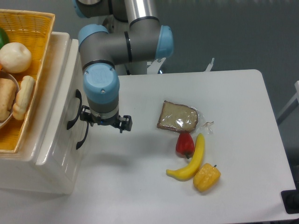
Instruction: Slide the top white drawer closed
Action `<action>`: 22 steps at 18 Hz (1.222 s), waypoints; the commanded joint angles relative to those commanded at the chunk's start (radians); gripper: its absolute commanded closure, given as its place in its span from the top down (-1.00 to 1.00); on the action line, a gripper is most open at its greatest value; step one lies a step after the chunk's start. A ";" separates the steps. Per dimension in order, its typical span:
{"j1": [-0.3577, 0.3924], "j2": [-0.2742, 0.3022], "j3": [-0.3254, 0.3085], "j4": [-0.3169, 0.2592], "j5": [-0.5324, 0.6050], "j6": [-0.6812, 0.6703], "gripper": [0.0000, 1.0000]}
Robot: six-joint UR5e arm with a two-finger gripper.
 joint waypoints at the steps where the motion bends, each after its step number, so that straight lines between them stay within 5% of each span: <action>1: 0.028 0.011 0.005 0.000 0.000 0.043 1.00; 15: 0.430 0.060 0.000 0.002 0.000 0.511 1.00; 22: 0.487 0.057 0.012 0.043 0.005 0.504 1.00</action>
